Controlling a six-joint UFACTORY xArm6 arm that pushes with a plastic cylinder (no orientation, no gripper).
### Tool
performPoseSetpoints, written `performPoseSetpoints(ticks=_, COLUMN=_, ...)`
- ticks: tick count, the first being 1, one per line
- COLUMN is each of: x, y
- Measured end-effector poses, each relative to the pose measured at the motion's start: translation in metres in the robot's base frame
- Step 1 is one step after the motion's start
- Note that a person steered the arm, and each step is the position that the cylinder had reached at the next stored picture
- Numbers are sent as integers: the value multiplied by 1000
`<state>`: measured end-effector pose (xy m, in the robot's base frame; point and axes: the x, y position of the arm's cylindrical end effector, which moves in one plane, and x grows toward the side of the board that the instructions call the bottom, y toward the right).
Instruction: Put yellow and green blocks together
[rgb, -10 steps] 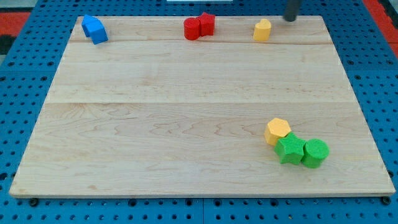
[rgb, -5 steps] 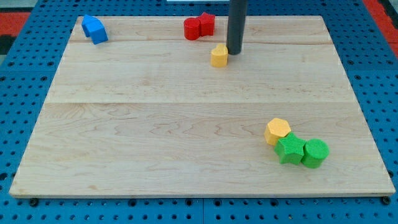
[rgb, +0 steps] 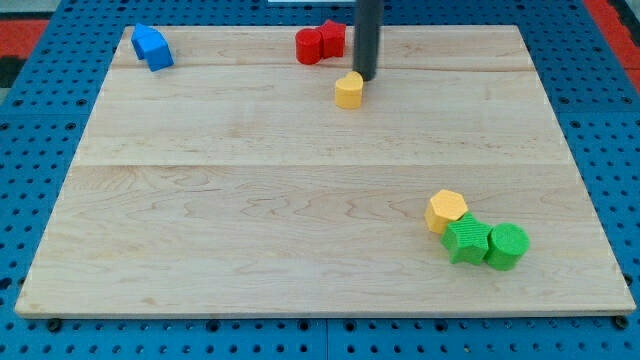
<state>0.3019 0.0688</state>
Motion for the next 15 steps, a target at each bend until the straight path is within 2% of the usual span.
performPoseSetpoints(ticks=1, x=16, y=-7)
performPoseSetpoints(ticks=2, x=-18, y=-33)
performPoseSetpoints(ticks=3, x=-16, y=-78)
performPoseSetpoints(ticks=4, x=14, y=-78)
performPoseSetpoints(ticks=6, x=25, y=9)
performPoseSetpoints(ticks=8, x=13, y=31)
performPoseSetpoints(ticks=9, x=33, y=56)
performPoseSetpoints(ticks=10, x=72, y=73)
performPoseSetpoints(ticks=11, x=89, y=57)
performPoseSetpoints(ticks=13, x=58, y=27)
performPoseSetpoints(ticks=14, x=67, y=19)
performPoseSetpoints(ticks=15, x=102, y=22)
